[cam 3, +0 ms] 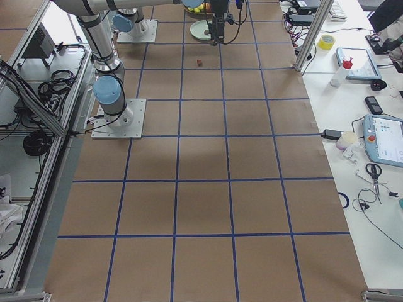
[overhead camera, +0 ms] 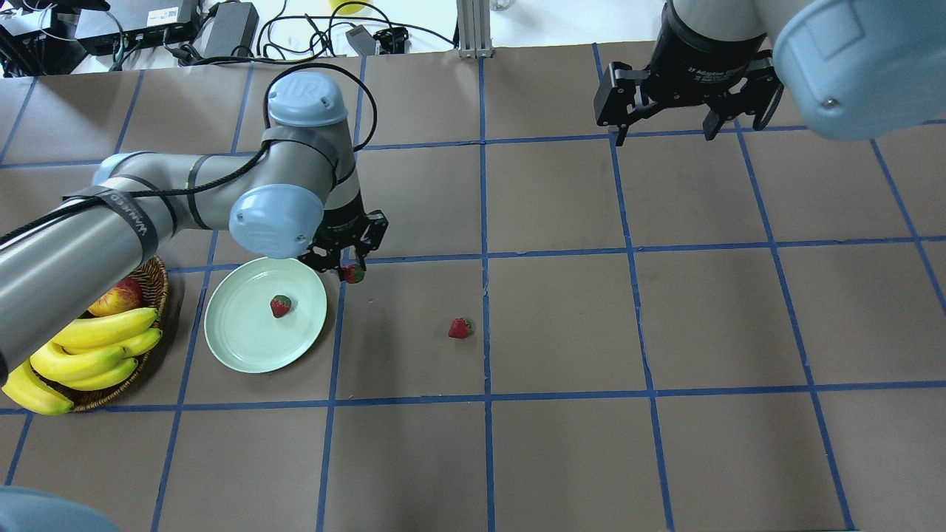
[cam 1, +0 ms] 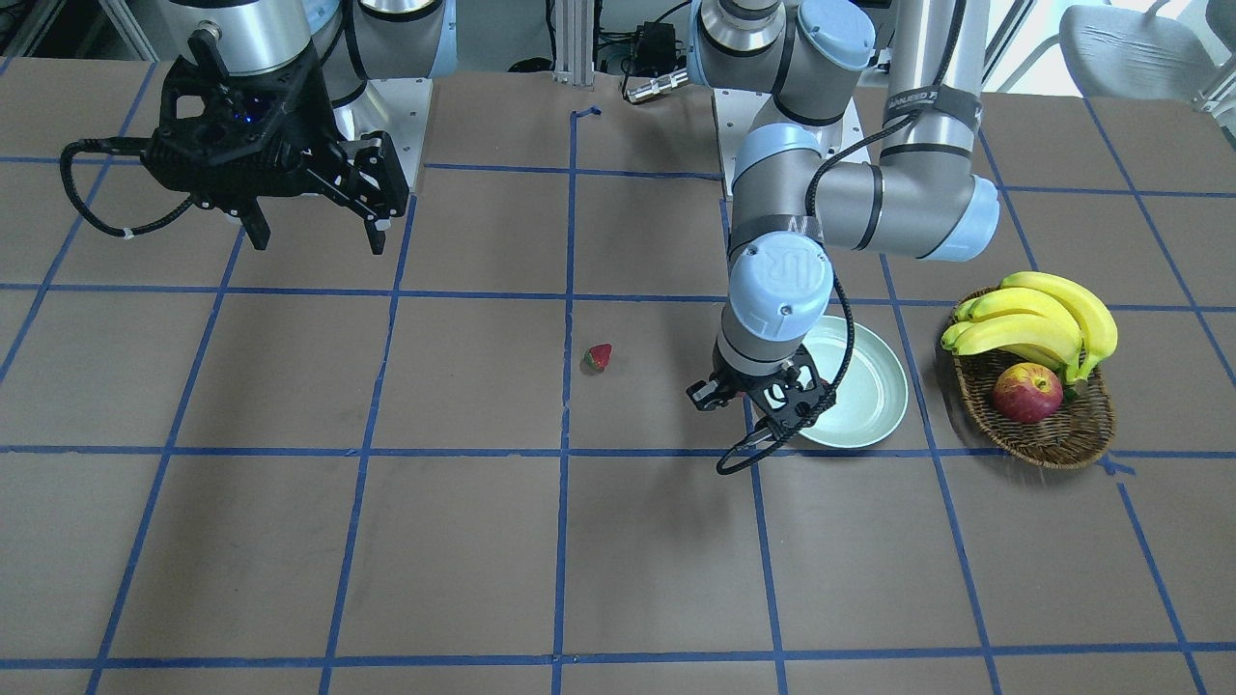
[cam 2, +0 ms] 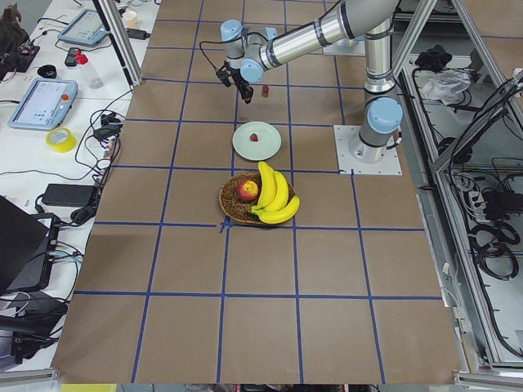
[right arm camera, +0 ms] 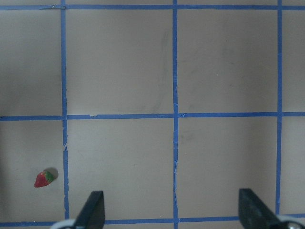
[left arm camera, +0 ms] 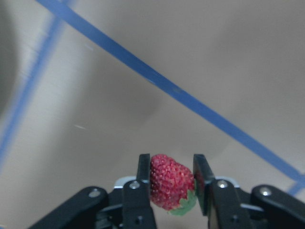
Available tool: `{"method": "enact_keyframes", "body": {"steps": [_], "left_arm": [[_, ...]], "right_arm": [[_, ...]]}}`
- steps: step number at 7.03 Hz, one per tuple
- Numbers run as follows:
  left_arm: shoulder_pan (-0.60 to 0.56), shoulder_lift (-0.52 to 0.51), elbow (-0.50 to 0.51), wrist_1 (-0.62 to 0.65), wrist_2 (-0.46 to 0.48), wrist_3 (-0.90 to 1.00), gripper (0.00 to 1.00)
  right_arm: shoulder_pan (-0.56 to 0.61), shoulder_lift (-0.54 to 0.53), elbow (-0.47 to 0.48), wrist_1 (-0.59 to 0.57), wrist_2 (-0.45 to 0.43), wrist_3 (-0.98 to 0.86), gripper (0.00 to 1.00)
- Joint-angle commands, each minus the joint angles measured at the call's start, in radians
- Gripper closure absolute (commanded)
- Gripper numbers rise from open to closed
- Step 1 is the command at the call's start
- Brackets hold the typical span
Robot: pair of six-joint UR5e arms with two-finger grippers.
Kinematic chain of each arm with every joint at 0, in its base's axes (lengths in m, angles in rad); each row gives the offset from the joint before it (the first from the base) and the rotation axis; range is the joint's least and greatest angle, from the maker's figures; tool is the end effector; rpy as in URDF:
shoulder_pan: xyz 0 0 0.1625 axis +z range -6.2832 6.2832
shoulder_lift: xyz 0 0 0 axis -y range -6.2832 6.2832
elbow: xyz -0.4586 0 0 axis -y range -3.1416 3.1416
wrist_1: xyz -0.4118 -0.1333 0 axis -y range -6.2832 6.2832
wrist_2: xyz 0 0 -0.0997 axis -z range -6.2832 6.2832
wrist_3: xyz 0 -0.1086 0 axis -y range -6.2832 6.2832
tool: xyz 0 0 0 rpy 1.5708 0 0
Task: Collect all strawberries into plate
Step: 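Carry it over the plate and open the left gripper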
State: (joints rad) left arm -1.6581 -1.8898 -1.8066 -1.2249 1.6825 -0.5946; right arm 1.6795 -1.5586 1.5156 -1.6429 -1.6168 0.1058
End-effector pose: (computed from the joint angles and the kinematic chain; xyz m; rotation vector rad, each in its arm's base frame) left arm -0.1703 -0.5563 0.2548 -0.7254 2.8673 0.2369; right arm 0.1849 -0.5115 0.5425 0.0004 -3.1027 0.1854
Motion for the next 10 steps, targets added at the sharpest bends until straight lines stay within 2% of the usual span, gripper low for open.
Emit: {"method": "enact_keyframes", "body": {"steps": [1, 2, 4, 5, 6, 8, 9, 10], "left_arm": [[0.092, 0.046, -0.031, -0.088, 0.074, 0.217, 1.0], [0.134, 0.047, -0.052, -0.088, 0.106, 0.276, 1.0], [0.19, 0.049, -0.105, -0.081, 0.106, 0.351, 1.0], [0.193, 0.038, -0.103, -0.073, 0.091, 0.354, 0.2], [0.192, 0.04, -0.103, -0.084, 0.092, 0.363, 0.0], [0.179, 0.055, -0.085, -0.084, 0.082, 0.345, 0.0], [0.146, 0.067, -0.07, -0.084, 0.001, 0.288, 0.0], [0.105, 0.072, -0.044, -0.085, -0.077, 0.147, 0.0]], "right_arm": [[-0.001, 0.0, 0.0, 0.0, 0.0, -0.002, 0.0], [-0.001, 0.0, 0.0, 0.0, 0.0, -0.002, 0.0], [-0.001, 0.0, 0.0, 0.002, 0.0, -0.002, 0.0], [-0.001, 0.0, 0.0, 0.002, 0.0, -0.002, 0.0], [-0.001, 0.0, 0.0, 0.002, 0.0, -0.002, 0.0], [-0.001, 0.0, 0.0, 0.002, 0.0, -0.002, 0.0], [-0.001, 0.0, 0.0, 0.002, 0.0, -0.002, 0.0], [-0.001, 0.0, 0.0, 0.002, 0.0, -0.002, 0.0]]}}
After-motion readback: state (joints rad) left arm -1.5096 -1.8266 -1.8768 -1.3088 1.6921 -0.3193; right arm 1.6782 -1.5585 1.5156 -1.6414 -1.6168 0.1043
